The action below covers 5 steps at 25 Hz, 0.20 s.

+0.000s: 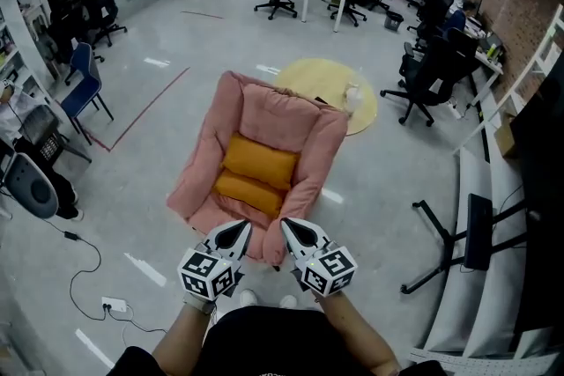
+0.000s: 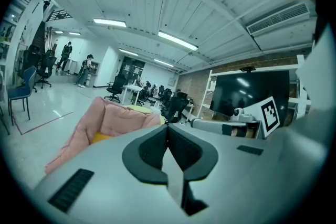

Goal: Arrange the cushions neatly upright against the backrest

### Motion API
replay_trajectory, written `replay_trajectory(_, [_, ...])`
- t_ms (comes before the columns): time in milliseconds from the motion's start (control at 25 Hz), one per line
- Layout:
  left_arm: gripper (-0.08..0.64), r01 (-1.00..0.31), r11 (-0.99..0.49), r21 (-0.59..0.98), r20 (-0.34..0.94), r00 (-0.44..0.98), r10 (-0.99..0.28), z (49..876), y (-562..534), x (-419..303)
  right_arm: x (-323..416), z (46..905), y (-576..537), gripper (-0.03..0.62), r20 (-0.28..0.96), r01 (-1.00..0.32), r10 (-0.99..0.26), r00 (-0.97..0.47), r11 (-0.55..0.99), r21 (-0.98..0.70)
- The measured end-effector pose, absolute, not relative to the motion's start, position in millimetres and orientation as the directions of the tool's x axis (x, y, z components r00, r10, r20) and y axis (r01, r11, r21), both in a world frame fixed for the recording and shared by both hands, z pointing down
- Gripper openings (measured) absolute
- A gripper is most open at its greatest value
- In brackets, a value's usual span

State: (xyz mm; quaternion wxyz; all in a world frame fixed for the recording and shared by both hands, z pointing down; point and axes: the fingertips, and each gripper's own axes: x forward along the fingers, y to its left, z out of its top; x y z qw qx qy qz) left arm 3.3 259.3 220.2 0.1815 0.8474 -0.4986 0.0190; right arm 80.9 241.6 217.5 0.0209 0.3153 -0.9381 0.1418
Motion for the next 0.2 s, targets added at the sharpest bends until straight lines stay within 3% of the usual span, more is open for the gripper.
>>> replay_trajectory(200, [0.014, -0.854, -0.434, 0.286, 0.195, 0.496, -0.846, 214.0, 254.9, 3.6, 83.4, 214.0, 239.1, 0.008, 0.120, -0.598, -0.588, -0.800, 0.764, -0.243])
